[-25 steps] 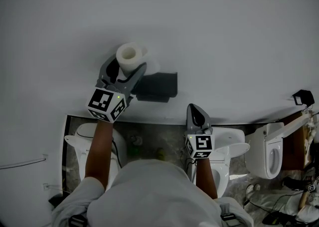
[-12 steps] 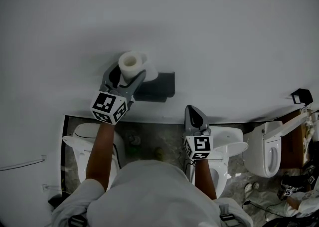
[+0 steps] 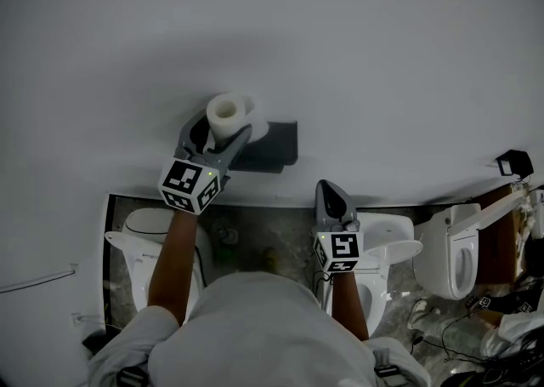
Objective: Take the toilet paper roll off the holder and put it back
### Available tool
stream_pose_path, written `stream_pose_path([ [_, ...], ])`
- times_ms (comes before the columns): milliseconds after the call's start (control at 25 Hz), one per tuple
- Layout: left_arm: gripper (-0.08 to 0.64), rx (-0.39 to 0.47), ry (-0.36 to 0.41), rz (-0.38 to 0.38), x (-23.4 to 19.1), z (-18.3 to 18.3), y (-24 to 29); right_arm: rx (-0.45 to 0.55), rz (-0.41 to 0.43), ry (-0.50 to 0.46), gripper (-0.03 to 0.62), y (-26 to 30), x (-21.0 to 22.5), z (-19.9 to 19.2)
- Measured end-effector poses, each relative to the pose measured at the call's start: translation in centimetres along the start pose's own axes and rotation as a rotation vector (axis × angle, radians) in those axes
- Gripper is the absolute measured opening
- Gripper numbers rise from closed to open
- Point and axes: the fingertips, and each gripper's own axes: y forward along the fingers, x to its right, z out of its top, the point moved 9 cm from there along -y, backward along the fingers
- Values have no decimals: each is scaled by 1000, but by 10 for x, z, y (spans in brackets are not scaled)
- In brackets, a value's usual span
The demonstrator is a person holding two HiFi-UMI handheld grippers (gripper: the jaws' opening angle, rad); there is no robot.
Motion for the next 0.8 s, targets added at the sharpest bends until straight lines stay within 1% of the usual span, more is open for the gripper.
stream_pose_path([
  [200,327,5,7,-7,1,-2,0,-3,-2,-2,2,0,0,-1],
  [560,327,13,-2,-3,2,-3,2,-3,4,-2,2,2,-2,-2],
  [800,327,3,-7,-10,2,-5,5,-3,1,-4,2,2,-2,0],
])
